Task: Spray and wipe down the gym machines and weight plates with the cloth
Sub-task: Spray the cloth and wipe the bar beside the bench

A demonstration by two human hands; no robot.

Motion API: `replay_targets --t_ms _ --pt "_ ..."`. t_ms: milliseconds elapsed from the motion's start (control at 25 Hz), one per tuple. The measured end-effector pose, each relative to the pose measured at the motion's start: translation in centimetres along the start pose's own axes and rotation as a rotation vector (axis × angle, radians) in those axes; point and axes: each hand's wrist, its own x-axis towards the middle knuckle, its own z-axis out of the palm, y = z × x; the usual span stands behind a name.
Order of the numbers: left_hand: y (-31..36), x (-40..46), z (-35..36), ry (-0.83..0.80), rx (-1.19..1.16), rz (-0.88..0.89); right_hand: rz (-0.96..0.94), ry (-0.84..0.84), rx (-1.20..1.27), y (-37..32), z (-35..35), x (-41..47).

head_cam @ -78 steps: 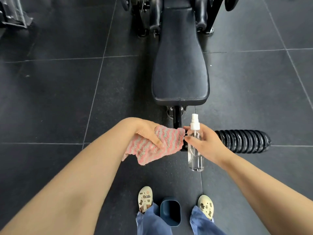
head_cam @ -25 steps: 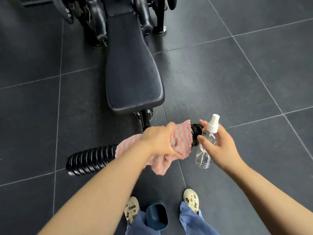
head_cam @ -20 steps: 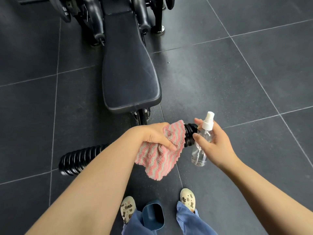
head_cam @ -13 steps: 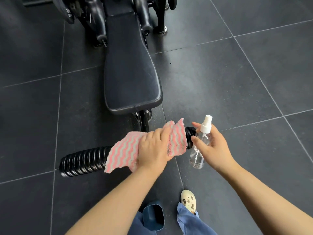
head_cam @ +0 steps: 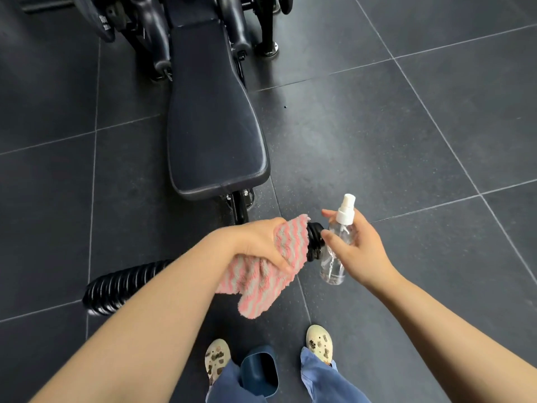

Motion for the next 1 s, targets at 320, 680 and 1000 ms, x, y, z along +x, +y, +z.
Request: replay_targets --t_ms 320,680,1000 --pt "0.2 -0.1 5.1 0.692 0.486 0.003 0.017 0.09 0.023 0.6 -1.0 -1.3" --pt "2.5 0.3 4.8 0.562 0.591 -0.008 0.027 0.091 -0.031 1.3 -1.6 -1.7" --pt "3.2 1.7 -0.2 -0.075 -0.018 -0.035 0.008 0.13 -0.019 1.9 -2.6 -2.8"
